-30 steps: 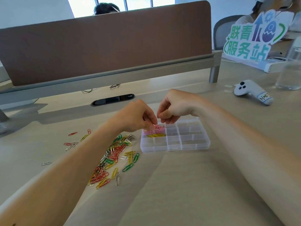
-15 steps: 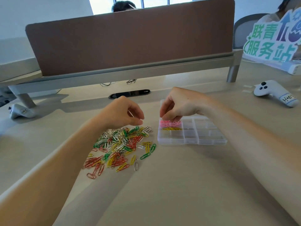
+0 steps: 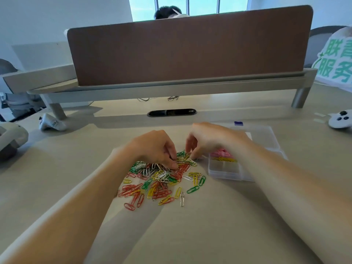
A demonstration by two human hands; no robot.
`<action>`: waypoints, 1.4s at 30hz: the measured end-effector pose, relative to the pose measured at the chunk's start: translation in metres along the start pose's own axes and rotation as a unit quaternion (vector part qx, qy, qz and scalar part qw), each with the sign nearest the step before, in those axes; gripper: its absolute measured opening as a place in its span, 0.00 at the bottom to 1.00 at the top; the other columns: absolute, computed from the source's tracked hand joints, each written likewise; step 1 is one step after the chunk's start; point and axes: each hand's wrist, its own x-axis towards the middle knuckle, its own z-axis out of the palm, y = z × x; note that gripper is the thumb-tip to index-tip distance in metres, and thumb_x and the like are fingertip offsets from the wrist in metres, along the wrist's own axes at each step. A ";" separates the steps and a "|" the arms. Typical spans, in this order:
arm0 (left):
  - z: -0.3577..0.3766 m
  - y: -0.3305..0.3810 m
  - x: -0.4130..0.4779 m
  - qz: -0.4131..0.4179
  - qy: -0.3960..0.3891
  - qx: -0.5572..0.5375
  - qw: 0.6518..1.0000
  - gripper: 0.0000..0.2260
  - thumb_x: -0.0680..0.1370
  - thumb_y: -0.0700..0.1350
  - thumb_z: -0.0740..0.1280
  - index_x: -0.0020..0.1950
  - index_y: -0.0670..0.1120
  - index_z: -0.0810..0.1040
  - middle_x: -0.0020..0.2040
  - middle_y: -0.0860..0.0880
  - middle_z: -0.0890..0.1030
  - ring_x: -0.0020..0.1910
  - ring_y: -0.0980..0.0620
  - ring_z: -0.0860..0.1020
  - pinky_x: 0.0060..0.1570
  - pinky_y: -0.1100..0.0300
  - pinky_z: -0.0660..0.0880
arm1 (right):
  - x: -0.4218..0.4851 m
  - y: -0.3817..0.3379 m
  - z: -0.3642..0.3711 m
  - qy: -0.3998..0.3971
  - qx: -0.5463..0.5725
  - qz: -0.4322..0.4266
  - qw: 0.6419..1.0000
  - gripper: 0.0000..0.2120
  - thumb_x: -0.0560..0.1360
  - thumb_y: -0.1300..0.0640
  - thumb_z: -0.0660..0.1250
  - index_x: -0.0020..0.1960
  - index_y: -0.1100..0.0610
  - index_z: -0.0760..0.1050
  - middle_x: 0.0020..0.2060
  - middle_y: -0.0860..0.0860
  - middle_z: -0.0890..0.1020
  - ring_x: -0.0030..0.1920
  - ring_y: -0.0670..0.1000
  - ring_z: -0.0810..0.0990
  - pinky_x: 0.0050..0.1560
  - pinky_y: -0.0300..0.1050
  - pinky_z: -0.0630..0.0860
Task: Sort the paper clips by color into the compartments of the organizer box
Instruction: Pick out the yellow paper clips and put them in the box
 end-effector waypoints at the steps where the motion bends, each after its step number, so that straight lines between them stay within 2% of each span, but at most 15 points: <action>1: 0.000 0.001 0.003 0.005 -0.004 -0.001 1.000 0.11 0.69 0.53 0.76 0.48 0.52 0.84 0.42 0.55 0.83 0.38 0.62 0.77 0.40 0.68 0.71 | 0.001 0.000 0.001 -0.007 0.001 -0.004 1.000 0.07 0.70 0.54 0.75 0.48 0.49 0.83 0.35 0.41 0.79 0.38 0.43 0.79 0.38 0.40 0.74; 4: 0.001 0.000 0.010 0.008 -0.013 0.006 1.000 0.06 0.71 0.49 0.75 0.46 0.52 0.84 0.42 0.55 0.84 0.36 0.63 0.77 0.37 0.68 0.70 | 0.005 0.001 0.005 -0.001 -0.008 -0.020 1.000 0.02 0.71 0.54 0.74 0.43 0.48 0.82 0.32 0.40 0.78 0.34 0.40 0.76 0.33 0.37 0.70; 7: 0.002 -0.005 0.011 0.014 -0.012 0.009 1.000 0.01 0.72 0.47 0.74 0.43 0.53 0.84 0.41 0.55 0.84 0.39 0.60 0.79 0.39 0.65 0.71 | 0.007 0.000 0.007 0.006 -0.009 -0.030 0.999 0.02 0.71 0.54 0.74 0.42 0.49 0.82 0.32 0.41 0.79 0.35 0.41 0.77 0.33 0.36 0.71; 10: 0.001 -0.009 0.008 0.012 0.002 -0.011 1.000 0.02 0.73 0.46 0.72 0.41 0.53 0.83 0.40 0.54 0.83 0.39 0.58 0.79 0.41 0.62 0.75 | 0.008 0.002 0.005 0.025 0.017 -0.031 0.999 0.02 0.70 0.55 0.74 0.40 0.49 0.83 0.32 0.41 0.81 0.35 0.41 0.79 0.33 0.35 0.71; 13: -0.003 -0.013 0.007 0.003 0.016 -0.038 0.999 0.02 0.73 0.43 0.72 0.43 0.49 0.84 0.38 0.53 0.84 0.39 0.55 0.82 0.45 0.59 0.78 | 0.007 0.005 0.002 0.027 0.024 -0.032 0.999 0.01 0.71 0.55 0.74 0.42 0.50 0.84 0.32 0.40 0.81 0.35 0.40 0.78 0.33 0.36 0.69; 18: -0.005 -0.018 0.009 -0.011 0.061 -0.067 0.996 0.03 0.73 0.43 0.73 0.46 0.49 0.85 0.38 0.54 0.84 0.38 0.58 0.81 0.43 0.62 0.78 | 0.006 0.009 -0.003 0.018 0.047 -0.030 0.998 0.04 0.72 0.56 0.72 0.46 0.51 0.84 0.35 0.42 0.82 0.37 0.42 0.79 0.37 0.38 0.73; 22: -0.004 -0.016 0.009 0.006 0.072 -0.044 0.996 0.04 0.71 0.47 0.75 0.44 0.53 0.83 0.40 0.57 0.83 0.35 0.63 0.77 0.36 0.68 0.70 | 0.006 0.009 -0.003 0.015 0.060 -0.030 0.998 0.04 0.73 0.57 0.71 0.42 0.49 0.82 0.33 0.42 0.81 0.36 0.42 0.78 0.39 0.40 0.75; 27: -0.003 -0.010 0.008 0.034 0.013 0.004 0.999 0.08 0.70 0.49 0.76 0.47 0.56 0.84 0.39 0.59 0.81 0.34 0.65 0.75 0.34 0.69 0.67 | 0.006 0.012 -0.005 0.027 0.078 -0.031 0.996 0.03 0.74 0.56 0.71 0.42 0.49 0.82 0.34 0.41 0.81 0.36 0.41 0.79 0.38 0.38 0.72; 32: 0.003 -0.009 0.011 0.031 0.033 0.026 0.999 0.03 0.71 0.48 0.75 0.44 0.54 0.84 0.38 0.59 0.80 0.35 0.66 0.75 0.34 0.68 0.67 | 0.004 0.012 -0.008 0.030 0.081 -0.040 0.995 0.02 0.74 0.56 0.71 0.45 0.52 0.83 0.37 0.47 0.84 0.37 0.45 0.80 0.42 0.40 0.75; 36: 0.002 -0.009 0.009 0.035 0.018 0.029 0.999 0.01 0.72 0.49 0.73 0.43 0.55 0.83 0.39 0.59 0.80 0.39 0.61 0.77 0.36 0.67 0.69 | 0.000 0.011 -0.011 0.035 0.097 -0.047 0.994 0.02 0.74 0.58 0.71 0.44 0.53 0.83 0.37 0.50 0.85 0.36 0.45 0.80 0.44 0.42 0.77; 42: 0.002 -0.006 0.008 0.030 -0.003 0.021 0.999 0.04 0.72 0.50 0.74 0.45 0.53 0.84 0.41 0.58 0.82 0.38 0.63 0.77 0.37 0.66 0.69 | 0.000 0.013 -0.011 0.040 0.100 -0.043 0.993 0.02 0.74 0.58 0.71 0.44 0.53 0.83 0.36 0.52 0.85 0.35 0.46 0.79 0.44 0.44 0.76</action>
